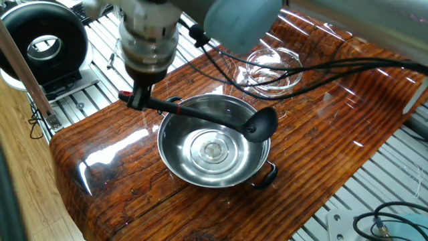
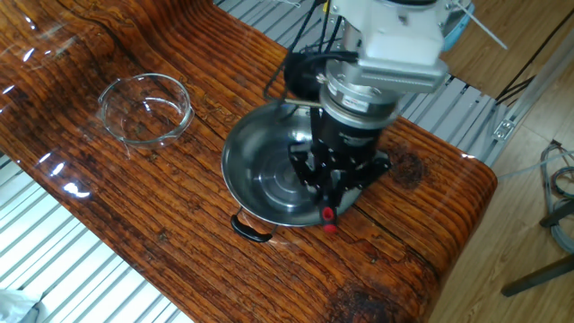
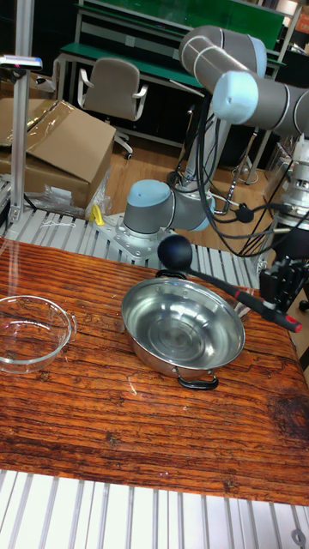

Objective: Scoop water with a large spoon from one bowl to another

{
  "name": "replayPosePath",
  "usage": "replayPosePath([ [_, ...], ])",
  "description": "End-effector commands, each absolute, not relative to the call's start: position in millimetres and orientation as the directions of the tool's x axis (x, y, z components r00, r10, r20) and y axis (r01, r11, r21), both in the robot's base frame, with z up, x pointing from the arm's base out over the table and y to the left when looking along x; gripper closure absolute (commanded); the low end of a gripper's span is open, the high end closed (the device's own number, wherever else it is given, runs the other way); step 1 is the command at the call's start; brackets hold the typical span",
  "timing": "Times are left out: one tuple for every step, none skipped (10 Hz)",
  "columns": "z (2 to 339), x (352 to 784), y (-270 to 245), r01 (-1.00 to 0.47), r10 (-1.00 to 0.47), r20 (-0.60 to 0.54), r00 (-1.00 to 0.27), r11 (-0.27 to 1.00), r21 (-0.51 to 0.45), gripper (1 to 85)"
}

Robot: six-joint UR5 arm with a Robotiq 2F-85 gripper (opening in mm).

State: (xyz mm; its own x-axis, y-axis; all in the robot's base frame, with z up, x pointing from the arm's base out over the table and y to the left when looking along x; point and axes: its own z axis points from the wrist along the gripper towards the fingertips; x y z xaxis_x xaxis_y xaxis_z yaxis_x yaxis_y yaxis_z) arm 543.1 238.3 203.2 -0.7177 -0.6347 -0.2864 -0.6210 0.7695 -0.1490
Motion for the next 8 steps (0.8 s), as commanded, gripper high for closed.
replayPosePath([
  [196.5, 553.4, 256.3, -0.630, -0.644, -0.345, -0.683, 0.758, -0.168, 84.7],
  [194.1, 556.5, 260.0, -0.631, -0.643, -0.358, -0.677, 0.757, -0.168, 84.7],
  [190.8, 560.6, 259.1, -0.634, -0.647, -0.360, -0.671, 0.754, -0.173, 84.7],
  [185.4, 566.6, 257.3, -0.637, -0.652, -0.362, -0.666, 0.750, -0.179, 84.7],
  [180.4, 571.2, 259.8, -0.632, -0.641, -0.375, -0.669, 0.757, -0.167, 84.7],
  [178.0, 575.5, 265.4, -0.627, -0.622, -0.398, -0.674, 0.767, -0.138, 84.7],
  [177.8, 584.8, 266.7, -0.637, -0.622, -0.420, -0.661, 0.761, -0.125, 84.7],
  [179.0, 592.7, 266.7, -0.646, -0.624, -0.438, -0.648, 0.754, -0.118, 84.7],
])
